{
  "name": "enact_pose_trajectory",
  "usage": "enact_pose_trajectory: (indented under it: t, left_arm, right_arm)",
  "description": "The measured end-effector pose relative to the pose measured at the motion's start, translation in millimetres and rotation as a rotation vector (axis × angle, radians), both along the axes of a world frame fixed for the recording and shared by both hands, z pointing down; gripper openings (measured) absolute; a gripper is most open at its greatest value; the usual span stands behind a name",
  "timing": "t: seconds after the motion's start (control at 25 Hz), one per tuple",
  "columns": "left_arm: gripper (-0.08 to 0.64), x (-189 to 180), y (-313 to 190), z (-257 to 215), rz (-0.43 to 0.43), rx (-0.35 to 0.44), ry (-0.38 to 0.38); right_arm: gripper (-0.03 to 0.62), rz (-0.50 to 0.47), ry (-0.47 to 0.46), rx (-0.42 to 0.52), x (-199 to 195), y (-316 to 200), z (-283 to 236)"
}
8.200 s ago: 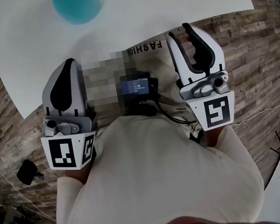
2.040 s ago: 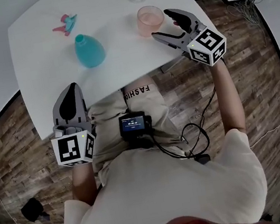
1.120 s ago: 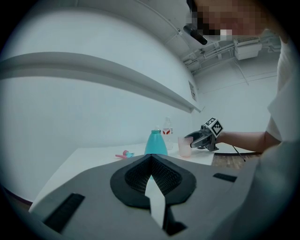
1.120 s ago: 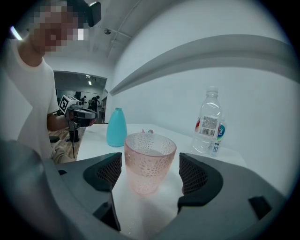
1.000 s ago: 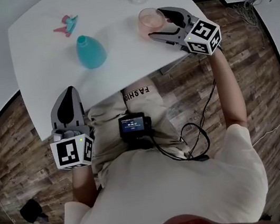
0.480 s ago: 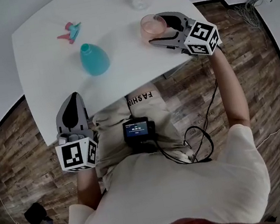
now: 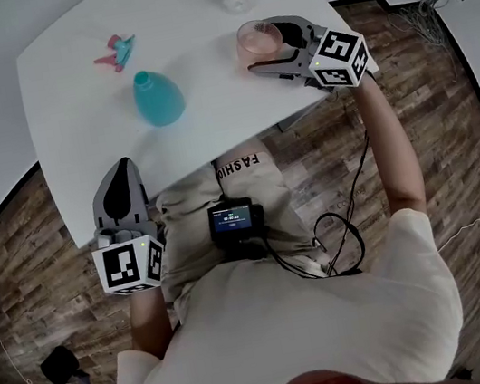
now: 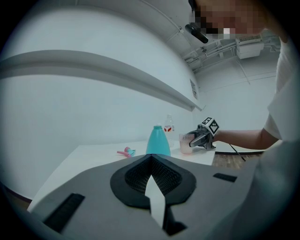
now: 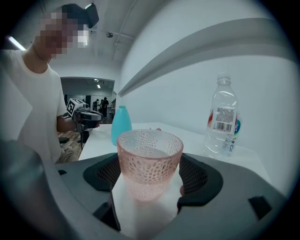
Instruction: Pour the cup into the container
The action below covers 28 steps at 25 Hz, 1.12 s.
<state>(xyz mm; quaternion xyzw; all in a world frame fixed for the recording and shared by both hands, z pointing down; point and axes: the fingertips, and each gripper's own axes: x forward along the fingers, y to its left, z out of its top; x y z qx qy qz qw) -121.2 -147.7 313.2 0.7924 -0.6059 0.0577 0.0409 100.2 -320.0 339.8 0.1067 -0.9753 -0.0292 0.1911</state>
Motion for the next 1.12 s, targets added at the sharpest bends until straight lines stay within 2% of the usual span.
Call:
enact_pose_trajectory:
  t: [0.28, 0.48, 0.76, 1.12]
  left_arm:
    - [0.012, -0.7, 1.6, -4.5, -0.004, 0.01, -0.012]
    - [0.012, -1.1, 3.8, -0.9, -0.006, 0.001, -0.005]
    - [0.012, -1.2, 5.2, -1.6, -0.011, 0.001, -0.004]
    - [0.012, -7.4, 11.6, 2.6, -0.022, -0.012, 0.004]
  right_arm:
    - [0.364, 0.014, -0.005, 0.038, -2.6, -4.1, -4.1]
    - [0.364, 0.024, -0.009, 0.031, -1.7, -2.9, -2.2]
    - [0.37, 0.111, -0.023, 0.05, 1.7, -13.1, -3.1]
    - [0.37, 0.156, -0.032, 0.062, -1.0, -11.2, -9.0]
